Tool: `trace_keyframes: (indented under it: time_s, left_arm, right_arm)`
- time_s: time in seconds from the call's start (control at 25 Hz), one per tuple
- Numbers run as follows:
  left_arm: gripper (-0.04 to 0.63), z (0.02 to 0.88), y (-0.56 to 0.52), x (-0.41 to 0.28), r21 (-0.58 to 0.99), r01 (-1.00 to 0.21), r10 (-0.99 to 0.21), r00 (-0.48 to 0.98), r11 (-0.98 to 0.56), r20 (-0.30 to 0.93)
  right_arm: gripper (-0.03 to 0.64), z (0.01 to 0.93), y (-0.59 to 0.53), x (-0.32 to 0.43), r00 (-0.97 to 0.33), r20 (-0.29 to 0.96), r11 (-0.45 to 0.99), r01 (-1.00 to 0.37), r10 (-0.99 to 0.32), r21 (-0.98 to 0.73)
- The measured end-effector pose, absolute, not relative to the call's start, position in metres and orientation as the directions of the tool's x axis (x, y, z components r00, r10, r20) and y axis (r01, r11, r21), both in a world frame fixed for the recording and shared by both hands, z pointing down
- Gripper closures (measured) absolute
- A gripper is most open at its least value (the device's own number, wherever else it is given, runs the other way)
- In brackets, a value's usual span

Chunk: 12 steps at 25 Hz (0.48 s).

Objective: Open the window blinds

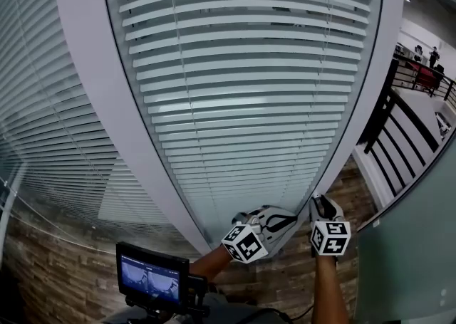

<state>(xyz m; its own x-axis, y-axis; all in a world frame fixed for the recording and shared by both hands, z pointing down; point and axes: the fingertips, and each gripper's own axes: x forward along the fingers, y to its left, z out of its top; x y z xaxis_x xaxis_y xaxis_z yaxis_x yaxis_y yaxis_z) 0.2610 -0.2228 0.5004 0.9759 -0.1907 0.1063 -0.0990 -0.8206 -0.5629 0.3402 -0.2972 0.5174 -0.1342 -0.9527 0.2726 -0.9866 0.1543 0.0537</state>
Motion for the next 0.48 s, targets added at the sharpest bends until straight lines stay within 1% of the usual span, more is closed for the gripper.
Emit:
trace_keyframes:
  time_s: [0.08,0.12,0.2,0.24,0.28,0.32,0.36,0.4,0.44,0.48]
  left_arm:
    - [0.591,0.491,-0.221,0.266,-0.566,-0.102,-0.194,0.975,-0.818,0.105]
    - [0.591,0.487,-0.218,0.268,-0.566,-0.101,-0.193,0.975,-0.818,0.105]
    - [0.591,0.484,-0.212,0.271,-0.565,-0.098,-0.189,0.976,-0.819,0.104]
    - [0.591,0.485,-0.211,0.269,-0.564,-0.097,-0.188,0.977,-0.820,0.105]
    - [0.591,0.488,-0.212,0.266,-0.563,-0.098,-0.188,0.976,-0.821,0.105]
    - [0.591,0.492,-0.215,0.262,-0.562,-0.099,-0.190,0.976,-0.821,0.106]
    - [0.591,0.496,-0.218,0.258,-0.561,-0.101,-0.193,0.975,-0.821,0.107]
    - [0.591,0.499,-0.221,0.255,-0.562,-0.103,-0.196,0.975,-0.821,0.108]
    - [0.591,0.502,-0.223,0.253,-0.562,-0.104,-0.198,0.974,-0.821,0.109]
    - [0.591,0.504,-0.223,0.252,-0.562,-0.104,-0.199,0.974,-0.820,0.110]
  right_arm:
    - [0.518,0.509,-0.296,0.350,-0.206,0.221,0.155,-0.961,-0.953,-0.229]
    - [0.518,0.506,-0.294,0.356,-0.235,0.188,0.154,-0.918,-0.954,-0.366]
    - [0.518,0.505,-0.288,0.363,-0.277,0.108,0.148,-0.758,-0.955,-0.635]
    - [0.518,0.507,-0.287,0.364,-0.289,0.068,0.144,-0.651,-0.955,-0.745]
    - [0.518,0.512,-0.289,0.363,-0.293,0.036,0.140,-0.557,-0.955,-0.819]
    - [0.517,0.518,-0.292,0.361,-0.294,0.017,0.140,-0.505,-0.956,-0.852]
    - [0.517,0.521,-0.295,0.357,-0.296,0.010,0.151,-0.517,-0.955,-0.843]
    - [0.517,0.521,-0.298,0.353,-0.300,0.019,0.171,-0.593,-0.954,-0.787]
    - [0.517,0.521,-0.299,0.350,-0.295,0.052,0.185,-0.718,-0.954,-0.671]
    - [0.518,0.521,-0.298,0.348,-0.267,0.109,0.185,-0.857,-0.958,-0.480]
